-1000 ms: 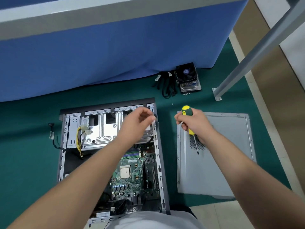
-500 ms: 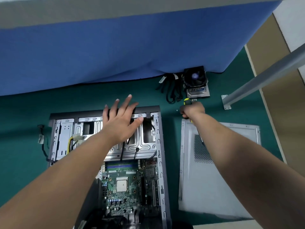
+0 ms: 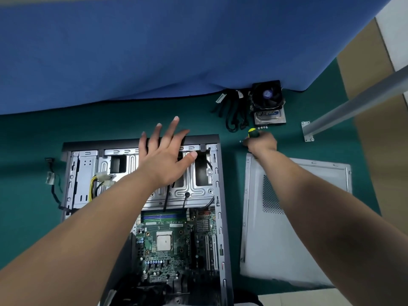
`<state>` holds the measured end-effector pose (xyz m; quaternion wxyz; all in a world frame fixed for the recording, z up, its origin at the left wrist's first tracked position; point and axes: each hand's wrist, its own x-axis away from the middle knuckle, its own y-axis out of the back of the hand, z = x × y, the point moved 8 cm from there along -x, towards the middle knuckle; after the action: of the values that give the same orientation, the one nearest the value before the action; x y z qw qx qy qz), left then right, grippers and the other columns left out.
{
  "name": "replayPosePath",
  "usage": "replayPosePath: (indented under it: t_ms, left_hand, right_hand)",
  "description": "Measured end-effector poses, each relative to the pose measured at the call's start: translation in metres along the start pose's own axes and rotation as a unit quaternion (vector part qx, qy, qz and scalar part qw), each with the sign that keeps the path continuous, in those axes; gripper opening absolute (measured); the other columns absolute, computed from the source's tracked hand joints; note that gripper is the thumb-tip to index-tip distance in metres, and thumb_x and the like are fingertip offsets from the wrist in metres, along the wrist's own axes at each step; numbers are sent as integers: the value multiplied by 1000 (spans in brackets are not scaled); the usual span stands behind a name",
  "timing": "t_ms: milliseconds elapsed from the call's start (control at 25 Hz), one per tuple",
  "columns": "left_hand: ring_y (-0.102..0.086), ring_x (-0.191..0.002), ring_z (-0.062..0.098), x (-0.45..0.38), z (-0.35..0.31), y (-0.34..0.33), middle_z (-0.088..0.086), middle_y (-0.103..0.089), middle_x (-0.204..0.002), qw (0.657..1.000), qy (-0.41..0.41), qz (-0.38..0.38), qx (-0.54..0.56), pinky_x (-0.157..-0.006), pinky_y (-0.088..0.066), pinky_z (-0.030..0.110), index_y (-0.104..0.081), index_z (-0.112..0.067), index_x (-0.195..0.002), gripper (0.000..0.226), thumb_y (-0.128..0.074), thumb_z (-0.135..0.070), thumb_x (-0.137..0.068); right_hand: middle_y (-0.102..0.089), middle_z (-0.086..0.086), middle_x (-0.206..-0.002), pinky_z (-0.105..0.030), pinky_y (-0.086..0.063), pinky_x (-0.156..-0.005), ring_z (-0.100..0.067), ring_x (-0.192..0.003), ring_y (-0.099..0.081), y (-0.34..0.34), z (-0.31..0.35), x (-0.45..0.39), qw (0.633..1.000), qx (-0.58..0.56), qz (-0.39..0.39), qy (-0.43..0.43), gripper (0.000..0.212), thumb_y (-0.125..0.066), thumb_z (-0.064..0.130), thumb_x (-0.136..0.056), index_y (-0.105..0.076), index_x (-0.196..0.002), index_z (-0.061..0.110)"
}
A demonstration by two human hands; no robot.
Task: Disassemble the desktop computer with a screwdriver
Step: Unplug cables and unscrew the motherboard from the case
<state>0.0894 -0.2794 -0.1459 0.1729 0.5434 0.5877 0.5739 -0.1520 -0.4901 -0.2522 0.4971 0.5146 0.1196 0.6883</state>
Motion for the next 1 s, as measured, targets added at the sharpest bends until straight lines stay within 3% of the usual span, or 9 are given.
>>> replayPosePath:
  t_ms: [80,200,360,480,640,760,880,1000]
  left_hand:
    - [25,-153,14,-1,0,0,-32,32,-158,1000,-4,6,0,-119,22,48,-5,-57,-151,69,-15,-82,-88]
    - [26,-153,15,-2,-1,-1,-32,32,-159,1000,-6,17,3,-119,23,49,-6,-58,-150,68,-20,-83,-88]
    - [27,-153,12,0,-6,4,-30,24,-162,997,-17,52,55,-119,25,46,-13,-57,-153,67,-38,-76,-94]
    - [6,-157,10,17,-4,21,-22,-10,-168,984,-70,-1,162,-124,15,43,-36,-46,-152,56,-54,-54,-100]
    - [-34,-148,15,88,16,29,-11,-47,-155,961,-149,-81,218,-124,-21,41,-59,-31,-138,36,-59,-32,-102]
    - [-45,-136,8,151,32,7,-17,-58,-138,962,-205,-55,173,-118,-35,43,-65,-32,-131,30,-57,-31,-102]
    - [-51,-130,6,195,49,-13,-23,-62,-124,960,-248,0,129,-114,-38,39,-72,-33,-121,24,-57,-34,-102]
    - [-58,-105,-8,222,71,-31,-31,-67,-110,957,-265,63,104,-111,-42,40,-73,-38,-115,32,-49,-52,-99]
  right_hand:
    - [-73,-7,-90,-27,-48,-65,-26,-80,-68,9,3,9,1000,-24,-5,8,20,-76,31,-77,-70,-91,18]
    - [-73,-7,-81,-28,-49,-59,-16,-62,-65,27,13,42,994,-102,14,39,18,-78,28,-77,-64,-84,19]
    - [-67,-7,-90,-29,-45,-53,-13,-59,-56,47,29,114,963,-247,85,62,26,-75,17,-88,-54,-104,19]
    - [-62,-11,-96,-31,-44,-55,-16,-65,-59,60,42,174,938,-310,122,98,29,-64,8,-94,-44,-115,14]
    - [-63,1,-93,-30,-54,-66,-12,-78,-64,73,51,255,896,-379,136,187,17,-69,15,-97,-57,-109,16]
    - [-66,8,-84,-35,-57,-79,-15,-82,-64,57,48,311,888,-371,136,235,11,-70,22,-96,-65,-106,21]
    - [-71,5,-92,-47,-59,-87,-17,-84,-69,20,36,347,918,-288,125,243,15,-66,26,-100,-65,-115,24]
    - [-73,8,-110,-38,-59,-93,-7,-102,-70,-10,27,370,938,-208,97,260,28,-63,33,-101,-61,-128,29]
